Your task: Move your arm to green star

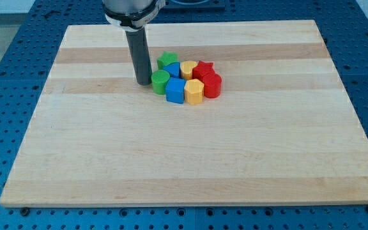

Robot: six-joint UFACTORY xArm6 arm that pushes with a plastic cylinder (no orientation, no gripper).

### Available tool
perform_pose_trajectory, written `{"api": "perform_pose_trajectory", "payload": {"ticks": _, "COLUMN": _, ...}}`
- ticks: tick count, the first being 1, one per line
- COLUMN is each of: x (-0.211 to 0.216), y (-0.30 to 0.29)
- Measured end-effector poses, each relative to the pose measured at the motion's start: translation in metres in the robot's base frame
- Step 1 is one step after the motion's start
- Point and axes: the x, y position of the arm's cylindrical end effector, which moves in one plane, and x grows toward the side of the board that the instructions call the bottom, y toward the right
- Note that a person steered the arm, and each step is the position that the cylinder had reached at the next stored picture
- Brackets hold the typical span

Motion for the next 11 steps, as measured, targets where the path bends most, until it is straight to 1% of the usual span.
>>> {"api": "perform_pose_trajectory", "payload": {"ticks": 1, "x": -0.003, "y": -0.006}}
{"api": "perform_pose_trajectory", "payload": {"ticks": 2, "x": -0.029, "y": -0.032}}
{"api": "perform_pose_trajectory", "payload": {"ticks": 3, "x": -0.068, "y": -0.034}}
{"api": "perform_pose_trajectory", "payload": {"ticks": 4, "x": -0.097, "y": -0.010}}
{"api": "perform_pose_trajectory", "payload": {"ticks": 5, "x": -0.104, "y": 0.018}}
{"api": "perform_pose_trajectory", "payload": {"ticks": 11, "x": -0.076, "y": 0.026}}
